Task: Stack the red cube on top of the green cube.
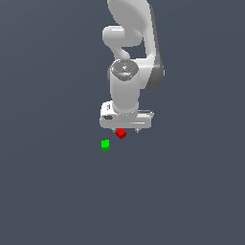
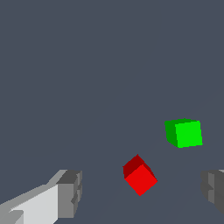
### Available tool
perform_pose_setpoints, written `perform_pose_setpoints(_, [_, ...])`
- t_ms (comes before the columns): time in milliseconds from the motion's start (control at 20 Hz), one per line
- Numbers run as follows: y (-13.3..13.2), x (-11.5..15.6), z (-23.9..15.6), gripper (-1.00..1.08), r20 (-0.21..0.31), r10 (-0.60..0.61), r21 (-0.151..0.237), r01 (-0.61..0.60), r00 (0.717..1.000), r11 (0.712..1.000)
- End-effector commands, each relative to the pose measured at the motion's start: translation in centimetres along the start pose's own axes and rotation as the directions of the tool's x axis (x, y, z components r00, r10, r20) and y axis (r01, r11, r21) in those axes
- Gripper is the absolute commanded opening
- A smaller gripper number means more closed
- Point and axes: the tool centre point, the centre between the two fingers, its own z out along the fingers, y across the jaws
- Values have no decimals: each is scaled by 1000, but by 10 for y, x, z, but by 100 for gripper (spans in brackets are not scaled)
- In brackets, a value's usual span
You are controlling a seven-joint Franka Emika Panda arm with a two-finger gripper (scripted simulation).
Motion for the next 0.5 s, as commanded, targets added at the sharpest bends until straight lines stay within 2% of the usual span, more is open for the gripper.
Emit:
perform_pose_setpoints(0, [0,0,0,100,0,0,0,0,1000,1000])
perform_pose_setpoints(450, [0,-7,8,100,-2,-60,-3,60,998,998])
